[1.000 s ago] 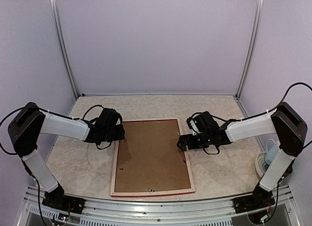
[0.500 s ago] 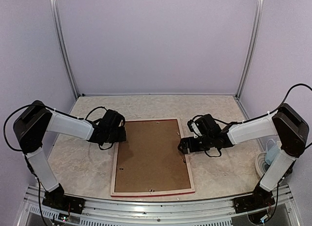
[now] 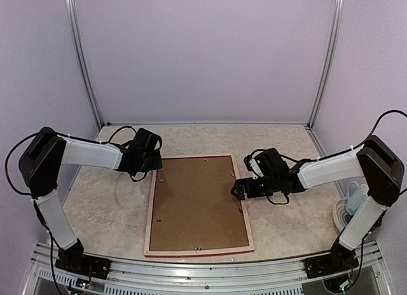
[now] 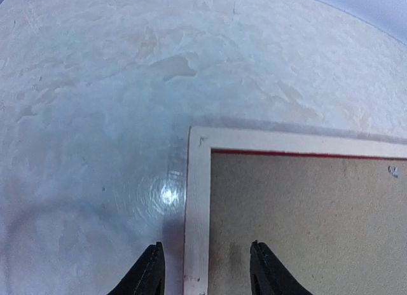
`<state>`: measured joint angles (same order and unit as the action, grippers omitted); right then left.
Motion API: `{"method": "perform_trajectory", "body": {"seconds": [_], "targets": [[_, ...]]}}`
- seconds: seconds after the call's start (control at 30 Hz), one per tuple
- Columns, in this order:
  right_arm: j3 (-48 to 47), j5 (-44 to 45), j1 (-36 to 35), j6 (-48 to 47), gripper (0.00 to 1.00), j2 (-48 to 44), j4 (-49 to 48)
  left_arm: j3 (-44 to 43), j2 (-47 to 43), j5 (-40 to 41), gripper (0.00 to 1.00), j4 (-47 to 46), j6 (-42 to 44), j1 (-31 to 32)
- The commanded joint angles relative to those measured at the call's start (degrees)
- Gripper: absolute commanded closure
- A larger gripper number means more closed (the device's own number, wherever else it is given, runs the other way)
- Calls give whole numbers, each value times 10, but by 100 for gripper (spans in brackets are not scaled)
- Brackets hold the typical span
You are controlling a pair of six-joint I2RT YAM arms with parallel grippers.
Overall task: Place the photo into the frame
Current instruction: Press the fastener onto the backboard.
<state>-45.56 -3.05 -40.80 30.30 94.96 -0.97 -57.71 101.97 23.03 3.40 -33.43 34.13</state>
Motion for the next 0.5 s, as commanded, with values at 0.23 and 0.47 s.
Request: {"method": "perform_trajectory", "body": {"seconds": [0.23,0.47], "targets": [[-2,-2,4,-2,1,-16,1,-99,108,-17,52,42,59,-34],[-2,-5,5,1,1,-12,-4,-95,149,-15,55,53,54,-33]]}}
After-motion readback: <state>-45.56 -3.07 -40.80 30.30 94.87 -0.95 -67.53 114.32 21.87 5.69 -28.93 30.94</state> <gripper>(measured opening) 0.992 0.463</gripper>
